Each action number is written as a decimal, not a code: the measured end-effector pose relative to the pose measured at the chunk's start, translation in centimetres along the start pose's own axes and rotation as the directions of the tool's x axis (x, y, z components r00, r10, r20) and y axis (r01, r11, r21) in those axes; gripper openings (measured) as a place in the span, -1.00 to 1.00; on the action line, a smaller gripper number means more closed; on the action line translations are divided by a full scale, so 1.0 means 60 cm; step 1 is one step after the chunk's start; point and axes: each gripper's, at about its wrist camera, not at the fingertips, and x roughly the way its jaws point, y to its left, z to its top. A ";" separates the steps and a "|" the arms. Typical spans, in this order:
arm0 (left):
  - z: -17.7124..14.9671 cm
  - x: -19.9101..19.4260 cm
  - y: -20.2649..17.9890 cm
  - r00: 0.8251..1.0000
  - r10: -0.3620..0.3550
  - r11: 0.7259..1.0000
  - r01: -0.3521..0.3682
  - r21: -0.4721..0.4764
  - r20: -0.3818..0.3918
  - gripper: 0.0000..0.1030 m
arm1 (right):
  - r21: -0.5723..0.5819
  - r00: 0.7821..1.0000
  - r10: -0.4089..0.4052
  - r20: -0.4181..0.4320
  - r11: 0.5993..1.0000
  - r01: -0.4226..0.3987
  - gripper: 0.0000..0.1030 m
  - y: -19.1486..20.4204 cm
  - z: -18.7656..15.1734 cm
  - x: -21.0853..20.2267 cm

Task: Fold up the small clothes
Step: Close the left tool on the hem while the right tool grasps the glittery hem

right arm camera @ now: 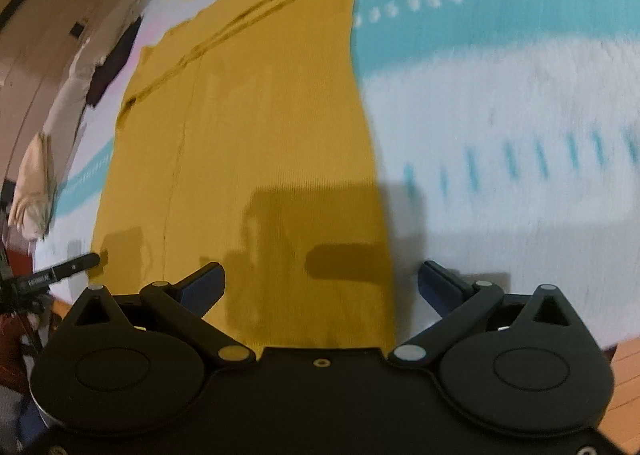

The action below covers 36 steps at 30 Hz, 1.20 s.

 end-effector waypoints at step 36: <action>-0.031 -0.031 0.009 0.993 0.097 0.988 -0.087 -0.130 0.073 -0.88 | -0.136 0.992 -0.129 0.013 0.982 0.130 0.01 0.029 -0.022 -0.006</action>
